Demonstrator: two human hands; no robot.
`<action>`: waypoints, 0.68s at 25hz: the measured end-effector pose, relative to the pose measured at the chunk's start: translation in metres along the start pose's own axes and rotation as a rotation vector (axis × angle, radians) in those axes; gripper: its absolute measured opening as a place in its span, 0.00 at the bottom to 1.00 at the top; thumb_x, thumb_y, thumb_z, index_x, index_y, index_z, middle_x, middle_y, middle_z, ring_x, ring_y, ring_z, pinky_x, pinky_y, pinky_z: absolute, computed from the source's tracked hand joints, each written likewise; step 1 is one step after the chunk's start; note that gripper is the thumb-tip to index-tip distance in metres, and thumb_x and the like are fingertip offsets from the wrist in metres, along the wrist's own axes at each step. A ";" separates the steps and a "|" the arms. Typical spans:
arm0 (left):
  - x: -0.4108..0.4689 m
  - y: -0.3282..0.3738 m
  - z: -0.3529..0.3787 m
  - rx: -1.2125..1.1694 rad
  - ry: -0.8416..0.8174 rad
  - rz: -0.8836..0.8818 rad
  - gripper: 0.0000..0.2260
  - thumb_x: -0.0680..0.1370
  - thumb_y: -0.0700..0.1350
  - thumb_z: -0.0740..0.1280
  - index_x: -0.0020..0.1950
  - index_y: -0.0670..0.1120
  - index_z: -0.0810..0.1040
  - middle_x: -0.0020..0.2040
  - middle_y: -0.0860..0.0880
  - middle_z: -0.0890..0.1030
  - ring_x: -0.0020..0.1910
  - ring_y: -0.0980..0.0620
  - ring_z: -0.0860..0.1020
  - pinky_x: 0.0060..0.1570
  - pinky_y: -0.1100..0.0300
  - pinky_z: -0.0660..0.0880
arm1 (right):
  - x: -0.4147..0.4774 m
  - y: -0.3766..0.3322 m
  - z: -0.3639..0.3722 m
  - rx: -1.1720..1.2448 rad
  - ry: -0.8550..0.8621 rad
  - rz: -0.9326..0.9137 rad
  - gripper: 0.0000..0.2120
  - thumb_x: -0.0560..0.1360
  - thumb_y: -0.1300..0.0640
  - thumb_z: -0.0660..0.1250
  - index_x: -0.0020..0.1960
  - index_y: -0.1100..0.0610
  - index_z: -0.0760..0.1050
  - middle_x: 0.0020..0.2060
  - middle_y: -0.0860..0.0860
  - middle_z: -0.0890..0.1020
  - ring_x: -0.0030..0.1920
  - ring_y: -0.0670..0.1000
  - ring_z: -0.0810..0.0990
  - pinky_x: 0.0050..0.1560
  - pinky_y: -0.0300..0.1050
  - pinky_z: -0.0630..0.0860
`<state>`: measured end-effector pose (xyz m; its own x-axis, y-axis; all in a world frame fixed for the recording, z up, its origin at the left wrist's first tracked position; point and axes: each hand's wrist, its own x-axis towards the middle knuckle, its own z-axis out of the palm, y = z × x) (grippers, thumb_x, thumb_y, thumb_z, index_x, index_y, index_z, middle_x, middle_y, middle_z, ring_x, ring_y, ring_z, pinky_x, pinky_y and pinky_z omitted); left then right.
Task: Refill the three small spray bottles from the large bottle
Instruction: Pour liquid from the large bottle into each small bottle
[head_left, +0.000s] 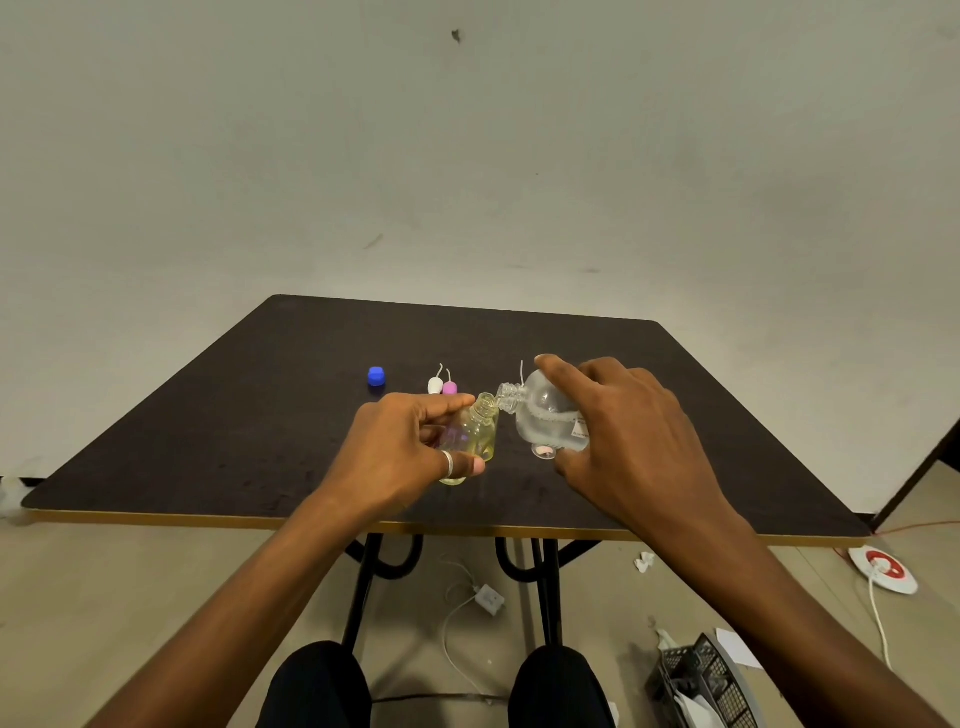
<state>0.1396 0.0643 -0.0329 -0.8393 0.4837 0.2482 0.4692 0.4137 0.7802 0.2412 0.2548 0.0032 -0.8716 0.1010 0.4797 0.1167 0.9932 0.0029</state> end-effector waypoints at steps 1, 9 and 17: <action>0.000 0.000 0.000 0.000 0.000 0.001 0.32 0.66 0.45 0.80 0.69 0.53 0.76 0.61 0.53 0.82 0.56 0.60 0.81 0.54 0.69 0.75 | 0.000 0.000 0.000 0.000 0.003 -0.001 0.39 0.70 0.49 0.74 0.75 0.41 0.58 0.63 0.49 0.75 0.59 0.54 0.74 0.56 0.49 0.75; 0.000 0.001 0.000 -0.008 0.001 0.000 0.32 0.66 0.45 0.80 0.69 0.53 0.76 0.60 0.53 0.83 0.56 0.60 0.81 0.56 0.67 0.75 | 0.001 0.000 0.000 0.004 0.000 -0.001 0.39 0.70 0.49 0.74 0.75 0.42 0.58 0.63 0.49 0.75 0.60 0.54 0.74 0.57 0.49 0.74; 0.000 -0.002 -0.001 0.000 -0.003 0.010 0.32 0.66 0.45 0.80 0.68 0.52 0.76 0.60 0.53 0.83 0.54 0.61 0.81 0.46 0.79 0.72 | 0.001 0.000 0.002 0.000 0.003 -0.001 0.40 0.69 0.48 0.75 0.75 0.42 0.58 0.64 0.49 0.75 0.61 0.54 0.74 0.58 0.50 0.75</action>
<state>0.1386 0.0631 -0.0336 -0.8339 0.4900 0.2542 0.4774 0.4091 0.7777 0.2392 0.2554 0.0018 -0.8701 0.0998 0.4827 0.1155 0.9933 0.0030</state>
